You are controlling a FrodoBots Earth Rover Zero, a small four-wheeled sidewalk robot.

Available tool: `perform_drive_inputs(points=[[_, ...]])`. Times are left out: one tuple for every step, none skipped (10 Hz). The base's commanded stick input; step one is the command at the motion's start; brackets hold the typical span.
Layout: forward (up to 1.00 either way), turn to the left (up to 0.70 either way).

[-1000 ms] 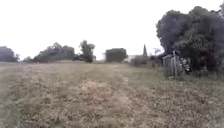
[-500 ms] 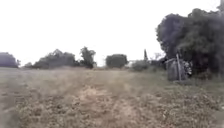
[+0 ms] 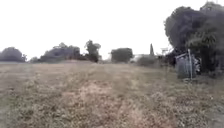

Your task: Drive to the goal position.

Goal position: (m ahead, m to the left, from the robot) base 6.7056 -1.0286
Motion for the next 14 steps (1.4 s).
perform_drive_inputs(points=[[0.68,0.04],[0.68,0.05],[0.68,0.06],[0.68,0.04],[0.68,0.01],[0.68,-0.03],[0.68,-0.09],[0.68,-0.11],[0.67,-0.07],[0.68,-0.04],[0.68,-0.07],[0.68,-0.10],[0.68,-0.10],[0.68,-0.10]])
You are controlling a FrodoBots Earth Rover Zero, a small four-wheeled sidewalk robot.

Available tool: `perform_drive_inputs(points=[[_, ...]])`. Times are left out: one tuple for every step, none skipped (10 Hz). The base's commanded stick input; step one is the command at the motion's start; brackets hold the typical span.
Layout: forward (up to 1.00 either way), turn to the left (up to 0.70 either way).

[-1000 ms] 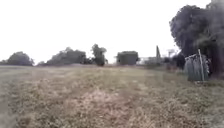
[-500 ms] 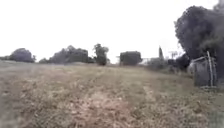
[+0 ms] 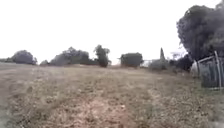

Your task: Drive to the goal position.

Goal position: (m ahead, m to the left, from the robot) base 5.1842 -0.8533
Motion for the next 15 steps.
perform_drive_inputs(points=[[0.68,-0.09],[0.68,-0.08],[0.68,-0.07],[0.68,-0.11],[0.68,-0.10],[0.68,-0.09],[0.68,-0.09],[0.68,-0.09],[0.68,-0.08],[0.68,-0.06],[0.68,-0.07],[0.68,-0.09],[0.68,-0.10],[0.68,-0.07],[0.68,-0.04]])
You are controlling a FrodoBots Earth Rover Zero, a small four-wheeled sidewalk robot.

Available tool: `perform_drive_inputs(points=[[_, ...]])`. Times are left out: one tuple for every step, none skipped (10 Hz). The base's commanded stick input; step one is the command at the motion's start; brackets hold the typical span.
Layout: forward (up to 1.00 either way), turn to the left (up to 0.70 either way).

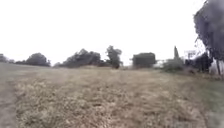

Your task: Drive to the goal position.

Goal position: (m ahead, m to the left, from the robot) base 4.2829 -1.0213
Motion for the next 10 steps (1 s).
perform_drive_inputs(points=[[0.68,-0.06],[0.68,-0.08],[0.68,-0.09],[0.68,-0.11],[0.68,-0.13],[0.68,-0.14],[0.68,-0.15],[0.68,-0.16],[0.68,-0.18],[0.68,-0.15]])
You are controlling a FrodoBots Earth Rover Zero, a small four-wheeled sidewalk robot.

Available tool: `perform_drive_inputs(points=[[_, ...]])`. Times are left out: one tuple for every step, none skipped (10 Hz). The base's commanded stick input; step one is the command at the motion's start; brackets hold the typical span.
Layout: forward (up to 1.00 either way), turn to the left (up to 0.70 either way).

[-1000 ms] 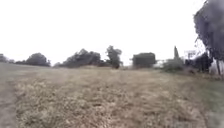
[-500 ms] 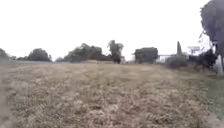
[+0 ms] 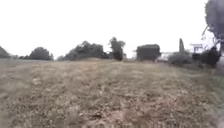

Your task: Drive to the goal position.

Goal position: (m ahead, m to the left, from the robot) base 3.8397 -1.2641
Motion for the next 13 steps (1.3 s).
perform_drive_inputs(points=[[0.68,-0.13],[0.68,-0.13],[0.68,-0.15],[0.68,-0.17],[0.68,-0.17],[0.68,-0.17],[0.68,-0.17],[0.68,-0.17],[0.68,-0.17],[0.68,-0.14],[0.68,-0.11],[0.68,-0.11],[0.68,-0.11]])
